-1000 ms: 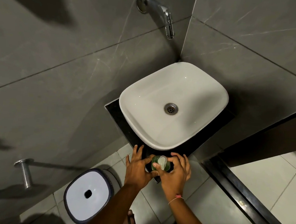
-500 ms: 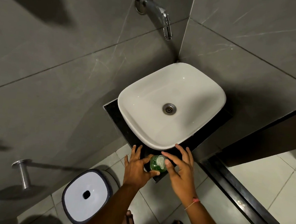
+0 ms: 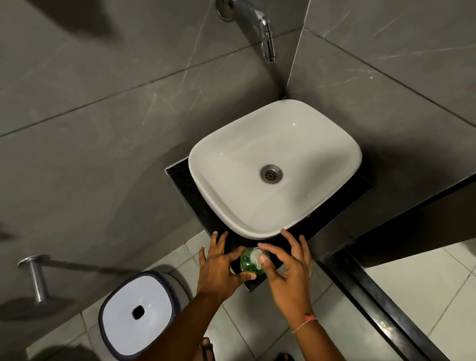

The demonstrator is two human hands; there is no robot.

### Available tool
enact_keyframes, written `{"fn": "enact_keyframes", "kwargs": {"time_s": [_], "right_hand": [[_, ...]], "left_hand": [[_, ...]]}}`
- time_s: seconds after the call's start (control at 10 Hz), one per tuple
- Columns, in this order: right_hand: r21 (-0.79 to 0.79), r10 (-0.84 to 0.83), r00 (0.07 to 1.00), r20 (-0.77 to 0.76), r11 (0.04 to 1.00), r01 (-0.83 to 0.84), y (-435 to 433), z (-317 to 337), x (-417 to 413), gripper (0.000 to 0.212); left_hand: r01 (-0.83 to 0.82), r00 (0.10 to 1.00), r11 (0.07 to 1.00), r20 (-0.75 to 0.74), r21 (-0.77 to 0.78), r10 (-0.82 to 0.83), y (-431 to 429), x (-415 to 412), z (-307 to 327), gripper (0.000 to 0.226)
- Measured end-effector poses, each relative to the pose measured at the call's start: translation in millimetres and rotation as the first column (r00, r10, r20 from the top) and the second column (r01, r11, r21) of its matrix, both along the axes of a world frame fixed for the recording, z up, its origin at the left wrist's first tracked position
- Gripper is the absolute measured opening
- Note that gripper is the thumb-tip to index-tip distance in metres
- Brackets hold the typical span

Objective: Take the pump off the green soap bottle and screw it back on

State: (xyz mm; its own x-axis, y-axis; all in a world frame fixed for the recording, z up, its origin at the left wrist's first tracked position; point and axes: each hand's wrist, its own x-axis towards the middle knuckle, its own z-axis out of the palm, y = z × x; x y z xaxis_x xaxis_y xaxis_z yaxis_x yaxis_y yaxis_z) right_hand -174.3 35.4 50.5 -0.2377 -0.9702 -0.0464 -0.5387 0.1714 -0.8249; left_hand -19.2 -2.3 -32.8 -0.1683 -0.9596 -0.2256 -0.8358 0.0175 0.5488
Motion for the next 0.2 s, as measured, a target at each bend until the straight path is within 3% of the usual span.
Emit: {"fn": "enact_keyframes", "kwargs": {"time_s": [0.1,0.2], "right_hand": [[-0.016,0.003,1.0,0.012,1.0,-0.003,1.6,2.6,-1.5,0.029],[-0.055,-0.089,0.993,0.082,0.994,0.093,4.1,15.3,-10.4,0.036]], "left_hand": [[0.021,1.0,1.0,0.02,0.008,-0.022,-1.7,0.5,0.6,0.076],[0.047,0.997,0.996,0.058,0.082,-0.052,2.1,6.5,4.2,0.094]]}}
